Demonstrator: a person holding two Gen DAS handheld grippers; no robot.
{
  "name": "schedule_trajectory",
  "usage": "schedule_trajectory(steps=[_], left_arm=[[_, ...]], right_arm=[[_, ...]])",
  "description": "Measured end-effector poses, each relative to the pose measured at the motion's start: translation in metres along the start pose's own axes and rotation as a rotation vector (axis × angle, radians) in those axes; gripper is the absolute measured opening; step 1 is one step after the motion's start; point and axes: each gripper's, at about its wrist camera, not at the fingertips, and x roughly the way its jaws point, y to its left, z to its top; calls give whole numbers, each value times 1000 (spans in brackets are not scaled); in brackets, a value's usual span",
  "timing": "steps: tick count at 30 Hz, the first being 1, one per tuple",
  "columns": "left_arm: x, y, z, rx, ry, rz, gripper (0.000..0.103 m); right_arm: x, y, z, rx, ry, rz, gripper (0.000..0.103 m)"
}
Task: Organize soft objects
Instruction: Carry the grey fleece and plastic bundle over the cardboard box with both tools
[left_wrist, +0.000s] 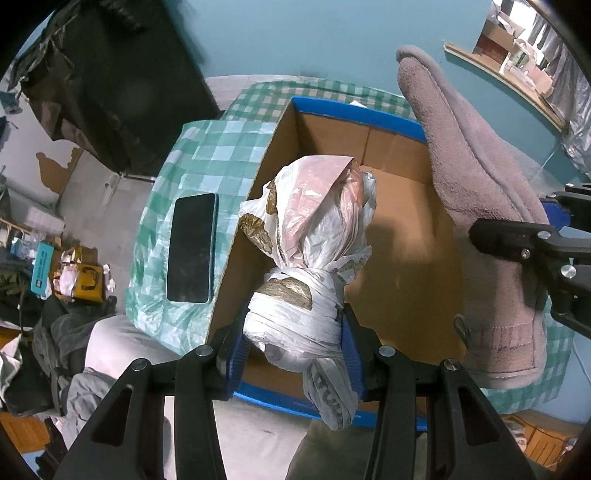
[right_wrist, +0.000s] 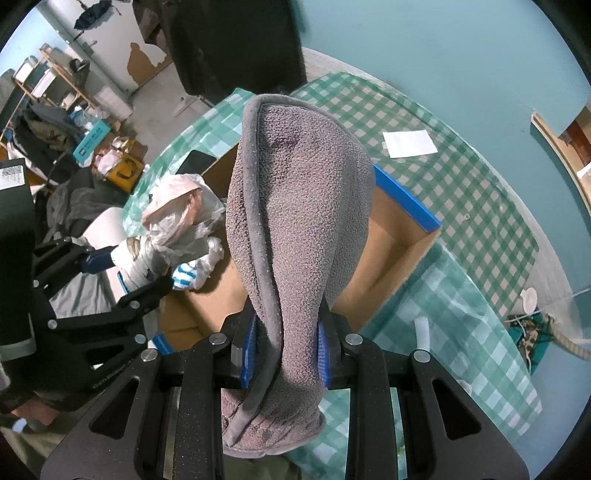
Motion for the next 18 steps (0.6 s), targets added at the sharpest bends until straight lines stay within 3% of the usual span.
schedule_trajectory(steps=[18], left_arm=[[21, 15, 3, -11, 52, -5, 46]], right_arm=[[30, 10, 16, 10, 44, 13, 27]])
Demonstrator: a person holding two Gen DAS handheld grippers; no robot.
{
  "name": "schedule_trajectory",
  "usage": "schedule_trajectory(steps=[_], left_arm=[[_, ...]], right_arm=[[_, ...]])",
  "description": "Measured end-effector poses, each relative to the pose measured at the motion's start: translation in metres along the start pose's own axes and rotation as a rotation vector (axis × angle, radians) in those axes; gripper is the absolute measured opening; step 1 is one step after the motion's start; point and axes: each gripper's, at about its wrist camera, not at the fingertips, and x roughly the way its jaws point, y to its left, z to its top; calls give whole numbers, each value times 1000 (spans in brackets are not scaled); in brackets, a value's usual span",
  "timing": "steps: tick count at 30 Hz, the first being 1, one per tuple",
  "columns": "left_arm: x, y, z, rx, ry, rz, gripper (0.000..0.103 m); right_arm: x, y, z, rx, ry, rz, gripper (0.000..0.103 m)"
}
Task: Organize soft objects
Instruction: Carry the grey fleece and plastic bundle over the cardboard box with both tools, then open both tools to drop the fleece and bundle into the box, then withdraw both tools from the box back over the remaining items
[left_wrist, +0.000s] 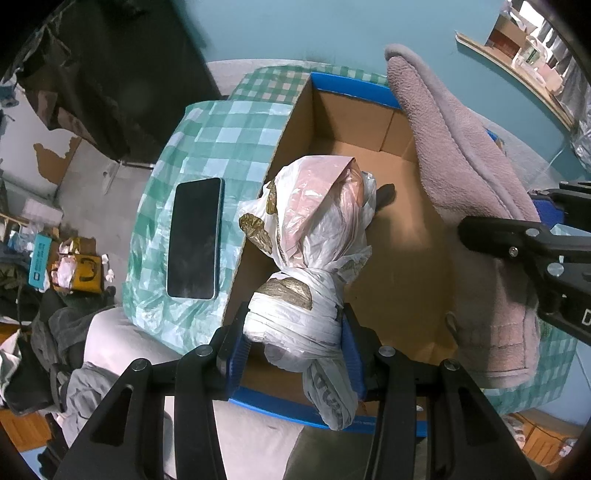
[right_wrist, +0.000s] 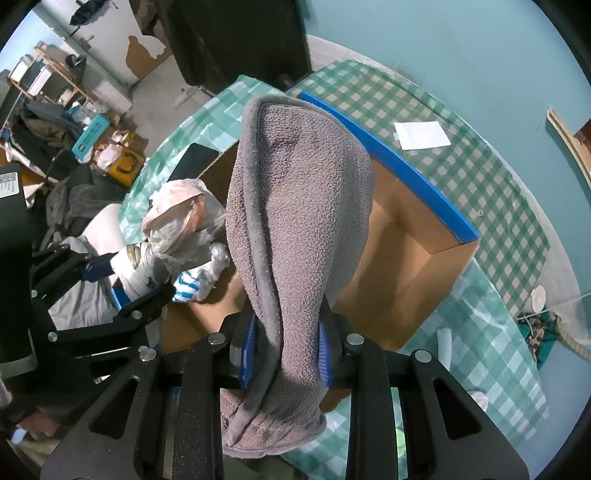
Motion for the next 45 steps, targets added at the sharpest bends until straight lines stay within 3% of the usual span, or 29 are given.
schedule_trajectory(steps=[4, 6, 9, 11, 13, 20, 32, 45], left_arm=[[4, -2, 1, 9, 10, -2, 46], [5, -3, 1, 11, 15, 4, 48], [6, -5, 2, 17, 23, 6, 52], [6, -5, 2, 20, 18, 12, 69], [3, -7, 2, 23, 4, 23, 74], [-2, -10, 1, 31, -2, 26, 75], [-22, -28, -1, 60, -35, 10, 75], [-43, -74, -2, 147, -69, -17, 75]], right_arm=[[3, -2, 0, 14, 4, 0, 31], [4, -2, 0, 18, 11, 1, 42], [4, -3, -1, 29, 9, -16, 46], [2, -6, -3, 39, 5, -13, 48], [0, -8, -3, 48, 1, -15, 52], [-11, -15, -8, 68, -18, -19, 60], [-37, -32, -25, 108, -54, -33, 63], [-64, -66, -58, 193, -87, -60, 65]])
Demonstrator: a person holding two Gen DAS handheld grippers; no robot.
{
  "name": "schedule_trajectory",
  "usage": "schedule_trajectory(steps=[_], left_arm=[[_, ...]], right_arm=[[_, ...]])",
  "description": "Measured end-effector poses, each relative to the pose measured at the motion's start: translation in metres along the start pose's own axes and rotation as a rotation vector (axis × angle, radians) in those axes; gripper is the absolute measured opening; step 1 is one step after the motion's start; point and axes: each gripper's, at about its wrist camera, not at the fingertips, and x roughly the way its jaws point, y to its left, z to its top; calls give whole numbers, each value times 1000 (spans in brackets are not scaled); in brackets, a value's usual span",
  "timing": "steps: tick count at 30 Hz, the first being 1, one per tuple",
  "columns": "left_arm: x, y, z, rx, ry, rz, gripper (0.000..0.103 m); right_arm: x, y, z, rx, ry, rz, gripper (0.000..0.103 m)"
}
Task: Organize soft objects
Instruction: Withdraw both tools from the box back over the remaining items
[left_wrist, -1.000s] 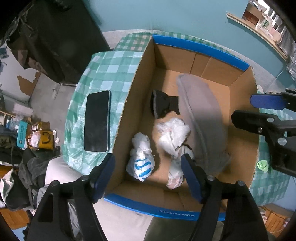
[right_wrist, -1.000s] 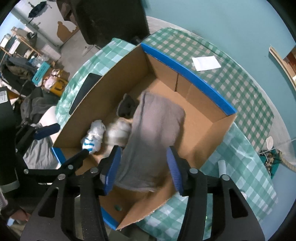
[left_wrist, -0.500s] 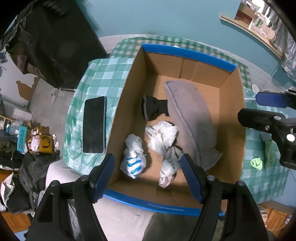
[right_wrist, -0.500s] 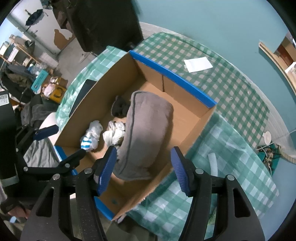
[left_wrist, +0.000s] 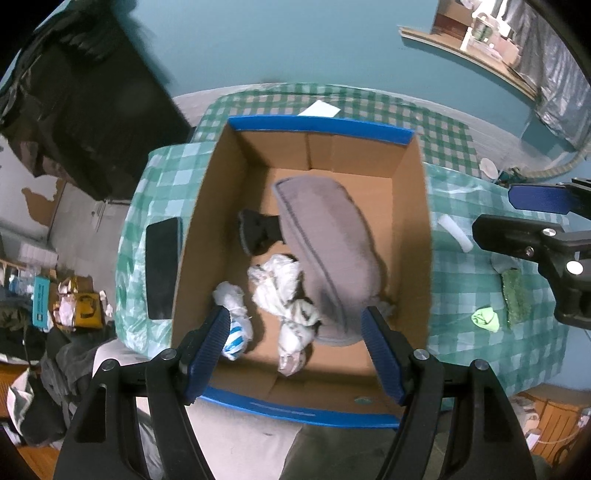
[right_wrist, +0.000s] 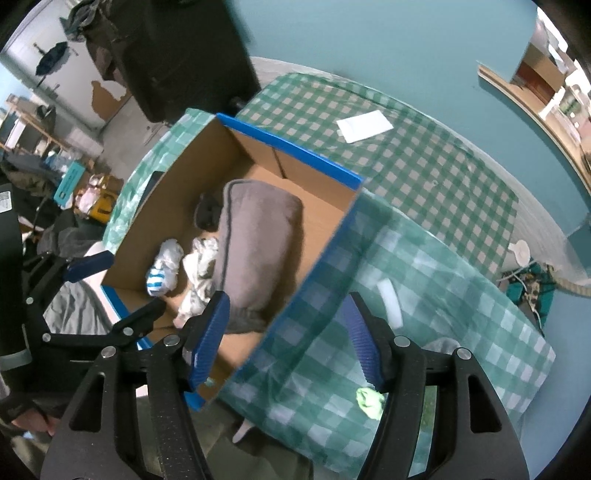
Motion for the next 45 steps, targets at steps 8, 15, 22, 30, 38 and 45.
schedule_trajectory(steps=[8, 15, 22, 30, 38, 45], left_arm=[[-5, -31, 4, 56, -10, -16, 75], [-9, -59, 5, 96, -16, -28, 75], [-11, -83, 6, 132, -19, -38, 75], [-8, -114, 5, 180, -12, -54, 75], [2, -144, 0, 229, 13, -61, 75], [17, -164, -7, 268, 46, -63, 75]], right_arm=[[-14, -33, -24, 66, -5, -22, 65], [-22, -61, -43, 122, -7, -36, 66], [-27, -86, -63, 164, -2, -58, 66], [-30, -121, -86, 218, 8, -93, 69], [-23, -154, -114, 254, 29, -117, 70], [-6, -172, -136, 264, 45, -105, 70]])
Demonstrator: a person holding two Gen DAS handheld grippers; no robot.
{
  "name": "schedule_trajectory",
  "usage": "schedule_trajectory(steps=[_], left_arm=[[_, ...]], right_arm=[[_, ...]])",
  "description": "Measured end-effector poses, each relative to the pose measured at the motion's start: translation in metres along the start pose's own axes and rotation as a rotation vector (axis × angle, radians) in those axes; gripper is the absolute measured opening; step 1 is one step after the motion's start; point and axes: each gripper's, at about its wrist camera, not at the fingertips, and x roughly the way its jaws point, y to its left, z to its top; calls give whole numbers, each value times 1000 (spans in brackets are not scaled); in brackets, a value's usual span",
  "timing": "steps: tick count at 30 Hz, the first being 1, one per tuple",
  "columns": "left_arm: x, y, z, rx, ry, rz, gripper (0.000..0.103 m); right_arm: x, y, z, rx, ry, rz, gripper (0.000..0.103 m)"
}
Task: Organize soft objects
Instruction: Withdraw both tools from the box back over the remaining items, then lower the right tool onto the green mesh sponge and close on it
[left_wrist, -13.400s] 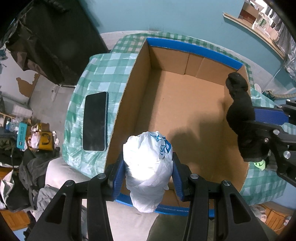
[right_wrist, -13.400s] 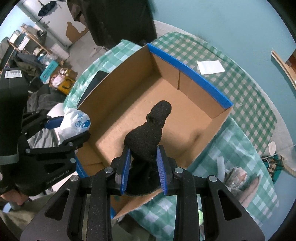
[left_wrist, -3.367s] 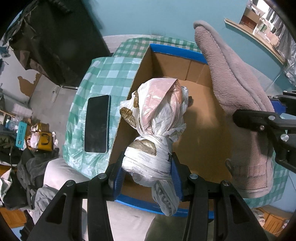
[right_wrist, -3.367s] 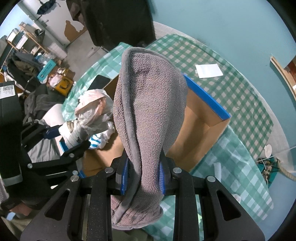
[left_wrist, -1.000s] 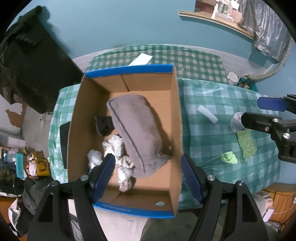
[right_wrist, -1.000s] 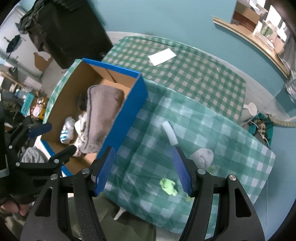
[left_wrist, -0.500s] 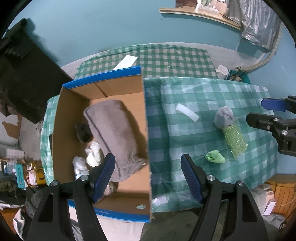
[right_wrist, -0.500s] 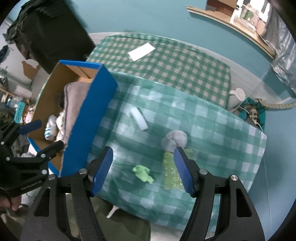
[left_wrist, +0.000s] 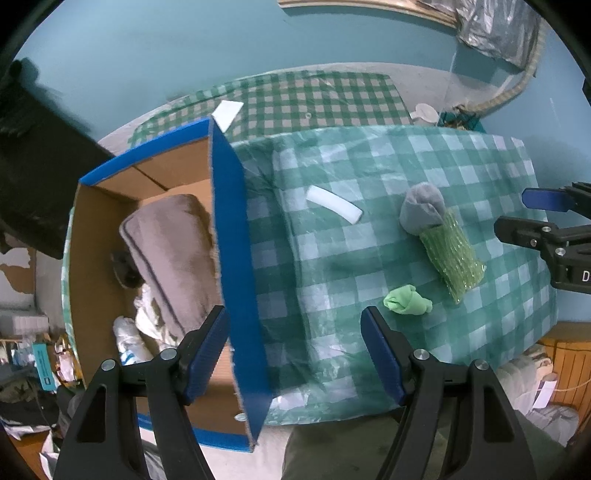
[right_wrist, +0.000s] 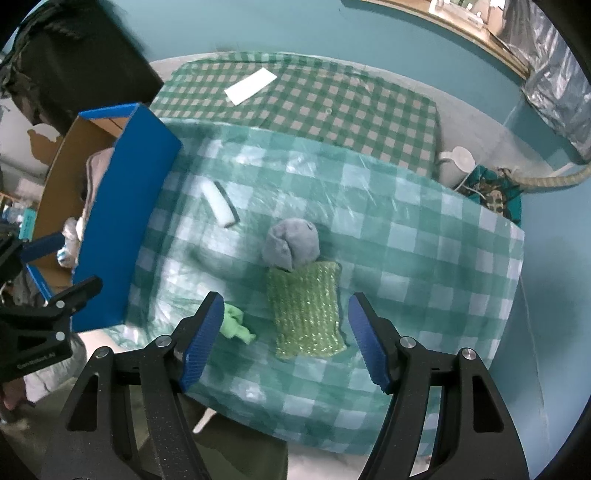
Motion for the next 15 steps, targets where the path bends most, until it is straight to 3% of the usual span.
schedule_trajectory(steps=[15], left_arm=[[43, -29, -2, 26, 66, -22, 75]], right_arm=[[63, -10, -20, -44, 62, 24, 70]])
